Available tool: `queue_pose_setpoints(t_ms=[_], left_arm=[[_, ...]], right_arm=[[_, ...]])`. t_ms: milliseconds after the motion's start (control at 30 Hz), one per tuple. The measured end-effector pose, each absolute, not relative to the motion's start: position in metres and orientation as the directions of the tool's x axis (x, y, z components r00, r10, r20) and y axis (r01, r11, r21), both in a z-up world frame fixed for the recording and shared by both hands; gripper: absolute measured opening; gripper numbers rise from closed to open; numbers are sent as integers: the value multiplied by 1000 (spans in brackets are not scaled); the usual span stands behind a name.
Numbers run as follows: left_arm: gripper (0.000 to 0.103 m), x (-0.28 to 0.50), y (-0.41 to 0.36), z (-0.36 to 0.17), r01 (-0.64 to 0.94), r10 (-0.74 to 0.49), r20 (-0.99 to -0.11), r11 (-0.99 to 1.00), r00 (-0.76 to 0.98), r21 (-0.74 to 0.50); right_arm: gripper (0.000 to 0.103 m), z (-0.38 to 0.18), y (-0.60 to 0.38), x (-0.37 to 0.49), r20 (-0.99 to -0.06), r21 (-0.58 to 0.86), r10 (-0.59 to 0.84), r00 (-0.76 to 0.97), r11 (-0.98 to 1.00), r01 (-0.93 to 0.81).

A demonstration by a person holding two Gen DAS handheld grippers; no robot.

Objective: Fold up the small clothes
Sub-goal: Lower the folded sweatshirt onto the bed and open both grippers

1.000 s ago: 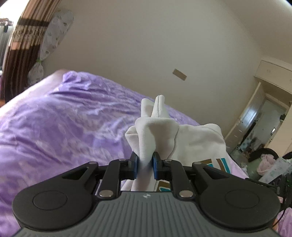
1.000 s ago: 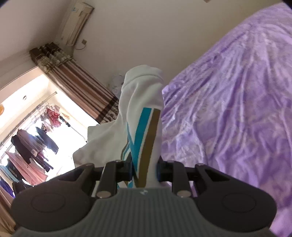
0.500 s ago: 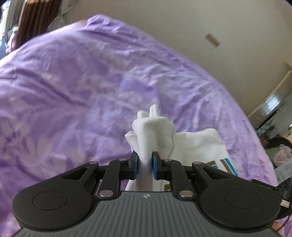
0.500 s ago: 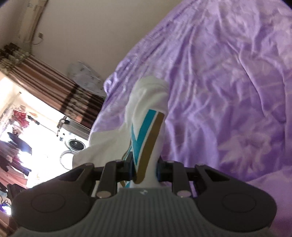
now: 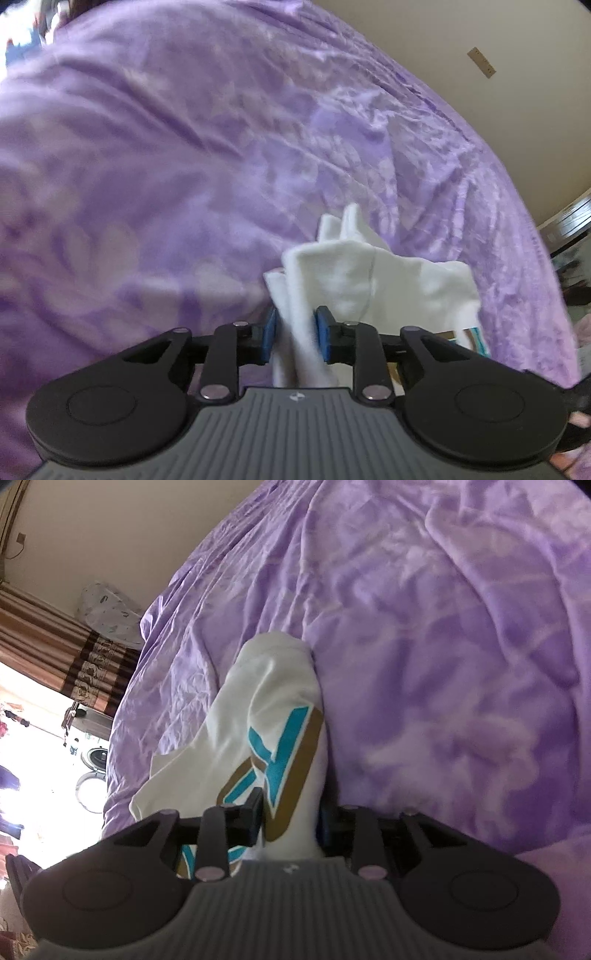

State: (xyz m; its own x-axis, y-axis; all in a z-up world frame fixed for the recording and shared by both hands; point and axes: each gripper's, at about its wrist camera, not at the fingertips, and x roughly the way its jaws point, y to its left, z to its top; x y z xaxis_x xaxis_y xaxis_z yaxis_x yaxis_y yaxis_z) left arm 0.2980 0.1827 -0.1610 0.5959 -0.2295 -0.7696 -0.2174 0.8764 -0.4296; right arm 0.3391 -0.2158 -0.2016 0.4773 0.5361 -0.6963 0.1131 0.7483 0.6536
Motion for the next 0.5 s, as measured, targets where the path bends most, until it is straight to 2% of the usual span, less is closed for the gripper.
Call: queue_pose_setpoints(t_ms=[100,167,300,367,433,500], left_arm=[[29,281,177,-135,-198,-144,-783,925,606,-323],[29,265,170,-115,-164,-123,-786,947,606,-275],[29,226,139,-84,-48,-126,-788,980,603,-193],[29,205,123,-77,-3,-95,-792,993,603,-122],[29,185,111,-77,38,-83,-792,996,604,-75],[27,169,103,-84,64,-78,-806,997,586,-50]], right_arm=[[42,-169,-219,327,-747,548,440,498,832,87],[42,-142,-220,314,-755,490,403,517,871,36],[42,-93,-209,281,-741,436,425,520,893,-108],[41,-76,-194,258,-753,364,407,517,912,-187],[33,-69,-180,232,-769,275,371,521,927,-253],[30,-70,-170,212,-794,207,335,508,934,-292]])
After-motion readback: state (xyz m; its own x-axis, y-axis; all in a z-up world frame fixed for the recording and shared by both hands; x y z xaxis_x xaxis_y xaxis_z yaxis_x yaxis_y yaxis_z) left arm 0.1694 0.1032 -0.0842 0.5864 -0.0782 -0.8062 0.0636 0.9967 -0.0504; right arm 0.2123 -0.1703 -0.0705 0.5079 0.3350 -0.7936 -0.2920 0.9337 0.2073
